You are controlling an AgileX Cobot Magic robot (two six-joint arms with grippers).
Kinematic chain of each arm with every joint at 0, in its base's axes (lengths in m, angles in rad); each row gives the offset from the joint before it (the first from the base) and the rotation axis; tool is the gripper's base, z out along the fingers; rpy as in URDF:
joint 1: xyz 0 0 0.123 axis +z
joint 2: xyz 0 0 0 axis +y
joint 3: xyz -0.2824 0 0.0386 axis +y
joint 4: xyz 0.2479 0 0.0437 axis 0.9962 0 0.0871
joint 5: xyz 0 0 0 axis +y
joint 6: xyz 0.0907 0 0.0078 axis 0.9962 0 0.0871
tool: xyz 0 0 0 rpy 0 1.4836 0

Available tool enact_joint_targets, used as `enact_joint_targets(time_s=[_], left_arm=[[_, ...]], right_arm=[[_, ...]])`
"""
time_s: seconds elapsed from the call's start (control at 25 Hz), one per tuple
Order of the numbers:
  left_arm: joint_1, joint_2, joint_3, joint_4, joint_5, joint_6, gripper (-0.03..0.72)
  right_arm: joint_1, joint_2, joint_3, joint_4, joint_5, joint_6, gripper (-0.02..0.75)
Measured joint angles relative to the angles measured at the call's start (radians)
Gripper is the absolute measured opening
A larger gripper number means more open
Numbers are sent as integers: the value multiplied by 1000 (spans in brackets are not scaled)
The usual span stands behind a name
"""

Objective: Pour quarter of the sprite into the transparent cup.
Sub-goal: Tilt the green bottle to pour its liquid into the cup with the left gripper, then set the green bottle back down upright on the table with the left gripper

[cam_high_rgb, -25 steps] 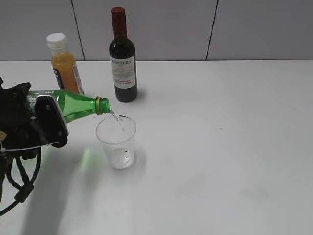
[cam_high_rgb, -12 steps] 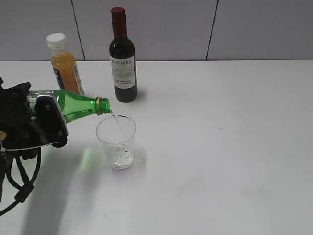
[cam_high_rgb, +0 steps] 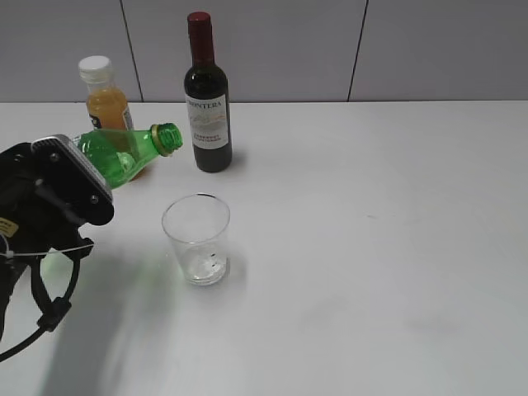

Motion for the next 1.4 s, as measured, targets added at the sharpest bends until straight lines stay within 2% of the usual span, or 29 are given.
enact_joint_targets(time_s=[0.24,0.52,0.68,0.88,1.08,1.24,1.4], left_arm=[[0,0,0,74,0,-280,466],[0,0,0,85,0,-637,466],[0,0,0,105,0,-800,466],[13,0,0,163,0,-938,466],[78,0,0,268,0,-1101,466],[151,0,0,330,0,-1150,466],[253,0,0,415,0,-1199,466]], right_arm=[[0,0,0,0,0,0,594],[0,0,0,0,0,0,594],[0,0,0,0,0,0,594],[0,0,0,0,0,0,594],[0,0,0,0,0,0,594],[0,0,0,0,0,0,594],[0,0,0,0,0,0,594]])
